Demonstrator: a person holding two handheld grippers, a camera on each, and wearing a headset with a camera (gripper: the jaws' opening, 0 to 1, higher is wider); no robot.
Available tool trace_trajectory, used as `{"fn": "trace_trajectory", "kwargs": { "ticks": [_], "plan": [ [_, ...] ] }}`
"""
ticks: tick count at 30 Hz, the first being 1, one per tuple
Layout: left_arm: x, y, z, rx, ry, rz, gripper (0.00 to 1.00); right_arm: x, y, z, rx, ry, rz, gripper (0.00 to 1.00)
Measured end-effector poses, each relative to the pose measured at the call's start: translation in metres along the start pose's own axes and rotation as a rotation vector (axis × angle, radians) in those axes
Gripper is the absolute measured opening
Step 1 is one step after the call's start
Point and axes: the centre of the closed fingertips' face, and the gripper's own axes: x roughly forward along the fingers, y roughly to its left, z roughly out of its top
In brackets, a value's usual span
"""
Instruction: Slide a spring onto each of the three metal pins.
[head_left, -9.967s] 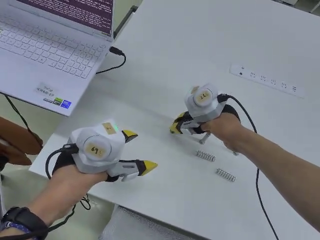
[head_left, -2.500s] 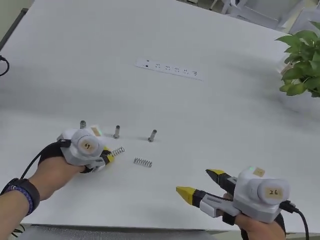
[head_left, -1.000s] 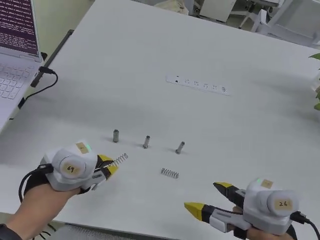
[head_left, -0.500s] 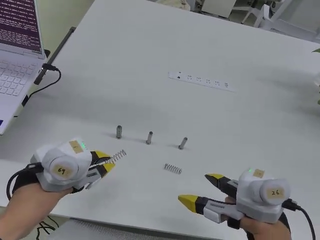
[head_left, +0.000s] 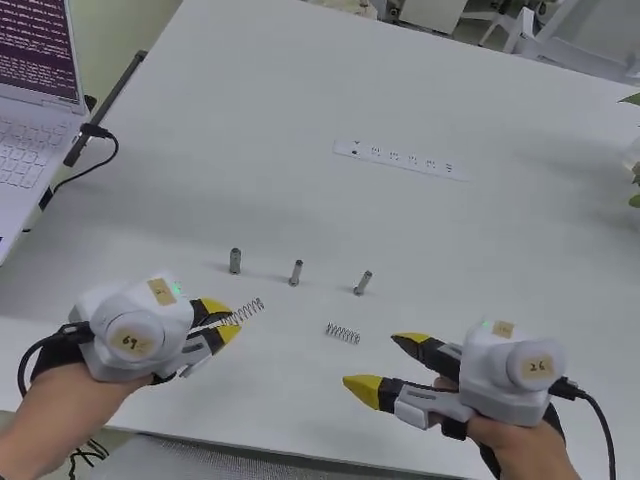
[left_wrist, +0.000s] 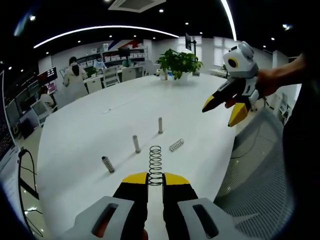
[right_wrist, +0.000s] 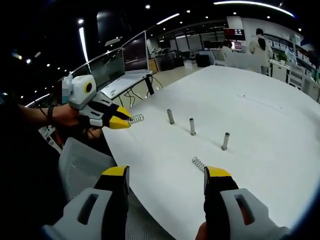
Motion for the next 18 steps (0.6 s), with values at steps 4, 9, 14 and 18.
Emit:
{"fn": "trace_trajectory", "kwargs": {
  "ticks": [4, 9, 14, 18],
  "plan": [
    [0.003, -0.009, 0.007, 0.028, -0.005, -0.026, 0.03, 0.003, 0.004, 0.000, -0.002, -0.002, 0.017, 0.58],
    [0.008, -0.019, 0.018, 0.053, -0.017, -0.052, 0.03, 0.005, 0.008, 0.001, -0.010, 0.002, 0.036, 0.57],
    [0.011, -0.030, 0.026, 0.078, -0.023, -0.080, 0.03, 0.008, 0.012, 0.003, -0.017, -0.002, 0.055, 0.55],
    [0.014, -0.038, 0.029, 0.102, -0.027, -0.105, 0.03, 0.010, 0.016, 0.005, -0.026, -0.005, 0.072, 0.53]
  ]
}}
